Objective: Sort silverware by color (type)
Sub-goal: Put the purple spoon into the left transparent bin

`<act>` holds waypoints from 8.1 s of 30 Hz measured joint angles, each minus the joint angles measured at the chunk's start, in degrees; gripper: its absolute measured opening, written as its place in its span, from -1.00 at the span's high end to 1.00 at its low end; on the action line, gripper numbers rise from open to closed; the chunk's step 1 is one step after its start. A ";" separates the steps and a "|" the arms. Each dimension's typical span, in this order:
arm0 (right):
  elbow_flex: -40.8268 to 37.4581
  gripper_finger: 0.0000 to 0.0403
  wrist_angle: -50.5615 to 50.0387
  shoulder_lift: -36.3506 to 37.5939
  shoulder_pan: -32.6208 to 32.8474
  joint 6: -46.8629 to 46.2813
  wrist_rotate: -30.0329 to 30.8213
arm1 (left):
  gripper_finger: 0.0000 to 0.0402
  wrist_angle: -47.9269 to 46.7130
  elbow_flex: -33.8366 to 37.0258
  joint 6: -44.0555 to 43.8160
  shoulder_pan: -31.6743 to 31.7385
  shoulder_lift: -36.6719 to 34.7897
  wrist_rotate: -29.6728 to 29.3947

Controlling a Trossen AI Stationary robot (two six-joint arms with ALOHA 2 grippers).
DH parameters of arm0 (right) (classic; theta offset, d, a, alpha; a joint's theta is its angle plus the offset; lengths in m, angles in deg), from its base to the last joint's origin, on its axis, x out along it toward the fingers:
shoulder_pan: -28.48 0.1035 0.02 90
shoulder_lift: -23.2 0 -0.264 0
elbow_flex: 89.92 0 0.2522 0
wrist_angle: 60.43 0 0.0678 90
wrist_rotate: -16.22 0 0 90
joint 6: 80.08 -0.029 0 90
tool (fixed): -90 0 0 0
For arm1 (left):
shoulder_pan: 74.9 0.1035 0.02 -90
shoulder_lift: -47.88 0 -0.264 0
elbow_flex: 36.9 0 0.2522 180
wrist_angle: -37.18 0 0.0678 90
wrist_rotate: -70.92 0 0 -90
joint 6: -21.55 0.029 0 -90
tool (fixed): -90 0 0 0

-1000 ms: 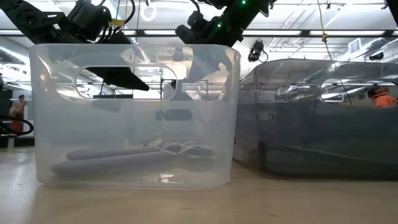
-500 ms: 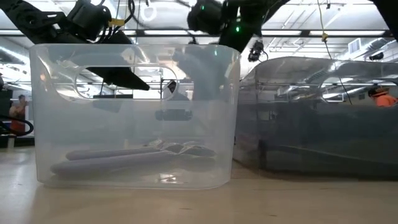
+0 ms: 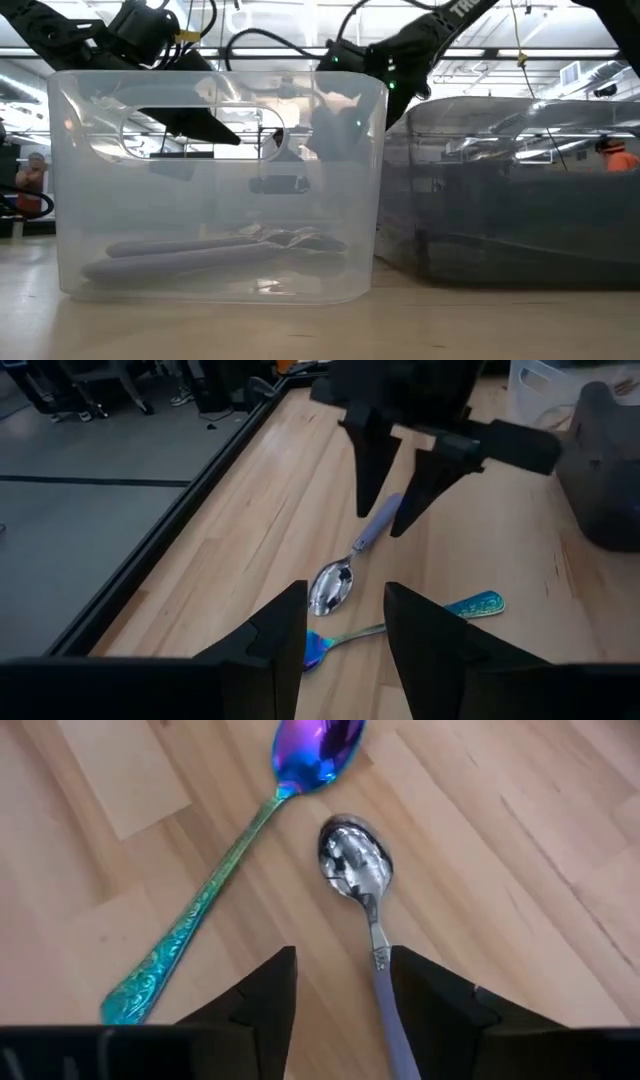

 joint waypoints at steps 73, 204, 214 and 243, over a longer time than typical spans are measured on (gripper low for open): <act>-9.05 0.72 23.71 12.86 1.44 4.06 -2.63 | 0.29 9.70 0.02 -6.48 -0.07 0.00 8.17; -24.52 -0.01 14.78 23.94 29.45 9.88 34.92 | 0.78 -16.84 -23.44 -51.41 -36.92 12.32 -14.68; -26.05 -0.01 15.66 23.89 35.21 14.27 37.80 | 0.78 -19.81 -29.59 -63.10 -41.38 23.09 -17.41; -26.04 -0.01 8.81 23.85 39.40 8.04 35.51 | 0.77 -46.94 -52.96 -72.98 -40.78 43.86 -4.89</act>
